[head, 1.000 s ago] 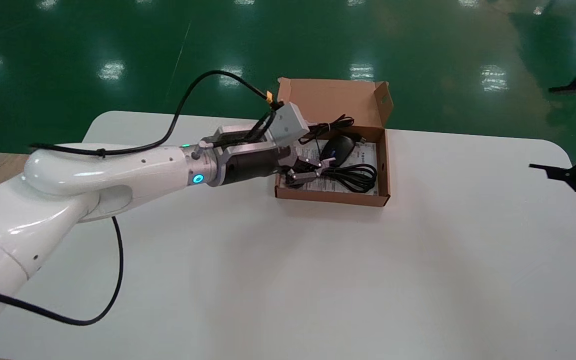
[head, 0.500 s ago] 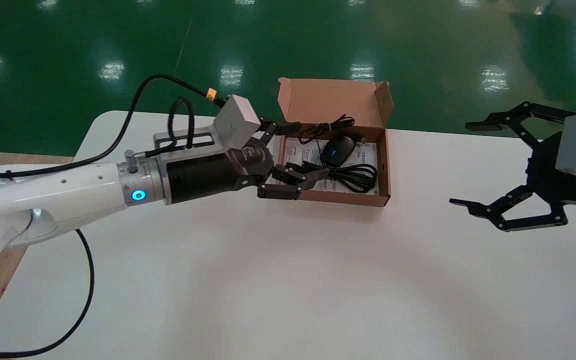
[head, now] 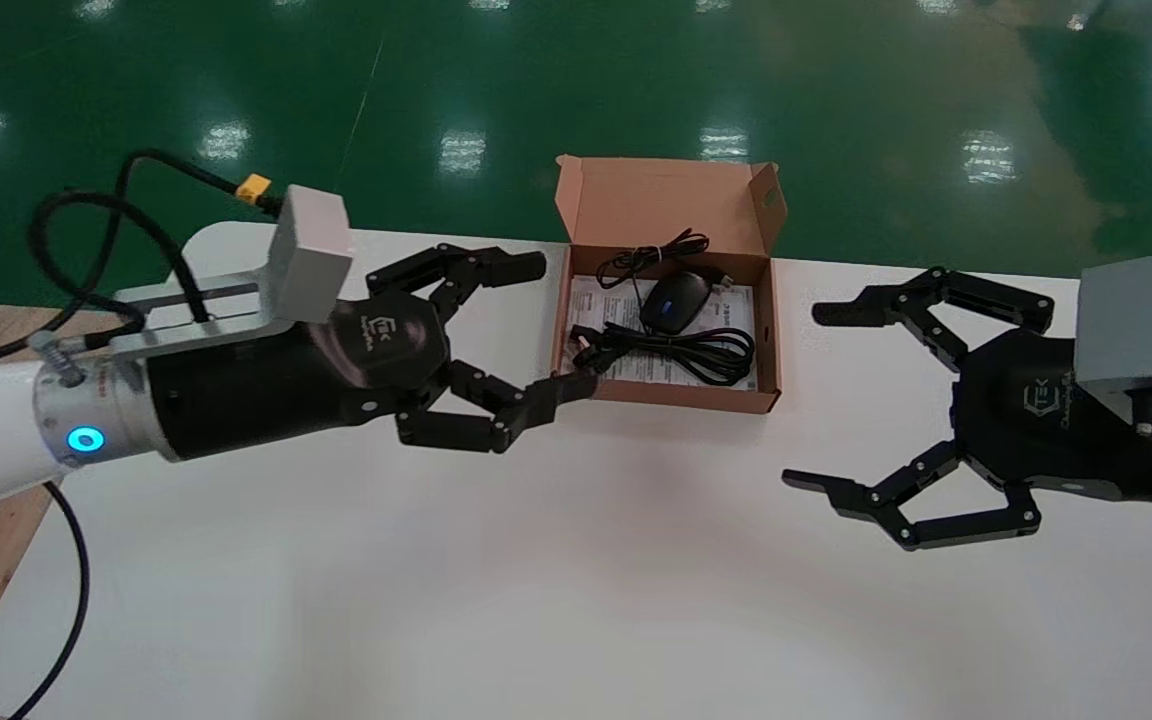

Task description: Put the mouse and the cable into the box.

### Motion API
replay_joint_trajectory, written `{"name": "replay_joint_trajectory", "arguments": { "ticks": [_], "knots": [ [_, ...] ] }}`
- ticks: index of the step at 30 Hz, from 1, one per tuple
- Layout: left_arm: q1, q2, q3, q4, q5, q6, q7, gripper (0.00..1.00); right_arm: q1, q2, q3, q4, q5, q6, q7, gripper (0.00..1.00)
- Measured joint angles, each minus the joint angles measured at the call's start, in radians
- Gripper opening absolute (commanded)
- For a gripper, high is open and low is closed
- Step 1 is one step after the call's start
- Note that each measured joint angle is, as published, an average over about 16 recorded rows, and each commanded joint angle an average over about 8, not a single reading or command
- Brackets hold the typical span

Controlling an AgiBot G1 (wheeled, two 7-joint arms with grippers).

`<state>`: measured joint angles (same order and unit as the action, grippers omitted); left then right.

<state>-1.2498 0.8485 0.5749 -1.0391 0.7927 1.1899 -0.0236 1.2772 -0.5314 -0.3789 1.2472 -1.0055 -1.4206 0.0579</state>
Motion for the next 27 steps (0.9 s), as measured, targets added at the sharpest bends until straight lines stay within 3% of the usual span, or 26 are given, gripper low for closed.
{"name": "replay_joint_trajectory", "arguments": {
  "ticks": [17,27],
  "knots": [
    [0.152,-0.206,-0.257,-0.213,-0.054,0.266,-0.141,1.0,-0.174,-0.068,0.085,0.031,0.235,-0.064,0.11,1.0],
    [0.19,-0.256,-0.319,-0.265,-0.069,0.33,-0.172,1.0,-0.216,-0.085,0.106,0.039,0.294,-0.079,0.135,1.0]
  ]
}}
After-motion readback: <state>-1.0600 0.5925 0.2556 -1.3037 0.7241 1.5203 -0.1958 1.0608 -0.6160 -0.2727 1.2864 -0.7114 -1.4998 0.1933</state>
